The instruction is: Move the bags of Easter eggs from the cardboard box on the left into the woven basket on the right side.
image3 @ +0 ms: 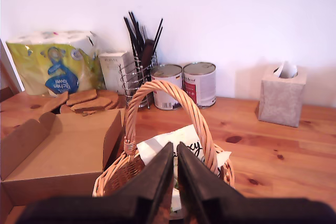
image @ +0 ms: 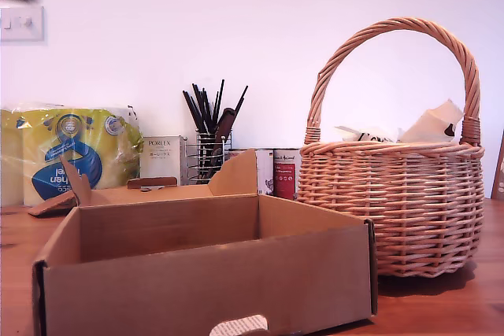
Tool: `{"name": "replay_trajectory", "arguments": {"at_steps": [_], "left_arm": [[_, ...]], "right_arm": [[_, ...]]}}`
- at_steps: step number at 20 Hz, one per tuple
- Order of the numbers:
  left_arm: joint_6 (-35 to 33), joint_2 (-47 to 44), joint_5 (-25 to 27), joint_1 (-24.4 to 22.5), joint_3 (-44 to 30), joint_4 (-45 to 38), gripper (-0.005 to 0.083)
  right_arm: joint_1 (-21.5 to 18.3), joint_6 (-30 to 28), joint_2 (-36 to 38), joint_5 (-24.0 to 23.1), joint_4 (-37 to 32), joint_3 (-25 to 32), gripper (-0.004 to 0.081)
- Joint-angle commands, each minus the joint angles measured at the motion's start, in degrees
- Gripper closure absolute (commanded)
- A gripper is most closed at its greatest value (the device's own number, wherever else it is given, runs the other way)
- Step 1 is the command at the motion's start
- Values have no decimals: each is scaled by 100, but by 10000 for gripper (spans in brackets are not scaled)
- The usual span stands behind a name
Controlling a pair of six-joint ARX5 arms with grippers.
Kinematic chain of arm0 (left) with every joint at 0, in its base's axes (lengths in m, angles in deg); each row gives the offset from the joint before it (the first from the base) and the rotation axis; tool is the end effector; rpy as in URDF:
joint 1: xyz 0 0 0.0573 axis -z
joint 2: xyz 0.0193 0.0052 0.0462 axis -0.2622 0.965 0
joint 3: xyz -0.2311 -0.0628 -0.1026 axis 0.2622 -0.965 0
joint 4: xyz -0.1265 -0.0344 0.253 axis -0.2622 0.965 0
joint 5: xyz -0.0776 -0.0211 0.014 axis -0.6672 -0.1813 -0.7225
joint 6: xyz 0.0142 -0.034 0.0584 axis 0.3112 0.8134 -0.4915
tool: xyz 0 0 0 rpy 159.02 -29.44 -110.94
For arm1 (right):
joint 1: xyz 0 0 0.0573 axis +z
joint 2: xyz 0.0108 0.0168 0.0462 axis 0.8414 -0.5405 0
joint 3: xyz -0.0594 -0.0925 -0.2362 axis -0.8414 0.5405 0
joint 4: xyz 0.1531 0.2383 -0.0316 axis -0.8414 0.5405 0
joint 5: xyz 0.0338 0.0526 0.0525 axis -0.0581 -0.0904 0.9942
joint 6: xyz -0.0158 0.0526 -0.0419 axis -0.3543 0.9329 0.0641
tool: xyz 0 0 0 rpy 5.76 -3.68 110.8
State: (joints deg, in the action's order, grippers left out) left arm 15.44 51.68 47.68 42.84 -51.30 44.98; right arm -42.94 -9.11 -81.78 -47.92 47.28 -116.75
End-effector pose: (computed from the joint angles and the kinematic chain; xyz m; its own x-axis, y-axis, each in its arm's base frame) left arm 0.1643 -0.0831 0.2744 0.8905 -0.4075 -0.2025 0.4099 0.9116 -0.0318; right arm 0.1340 0.0393 0.3022 0.9355 0.3370 -0.1064 -0.3349 0.9415 0.0380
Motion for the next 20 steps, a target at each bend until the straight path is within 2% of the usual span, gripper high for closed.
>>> {"name": "replay_trajectory", "arguments": {"at_steps": [1, 7, 20], "left_arm": [[24, -299, 57, 0, -46, 219, 797], [13, -719, 72, 0, -46, 501, 797], [13, -713, 72, 0, -44, 1353, 797]], "right_arm": [[26, -11, 2, -4, -2, 127, 783], [26, 4, 11, -4, -31, 125, 783], [26, 4, 2, -2, 1377, 125, 783]]}}
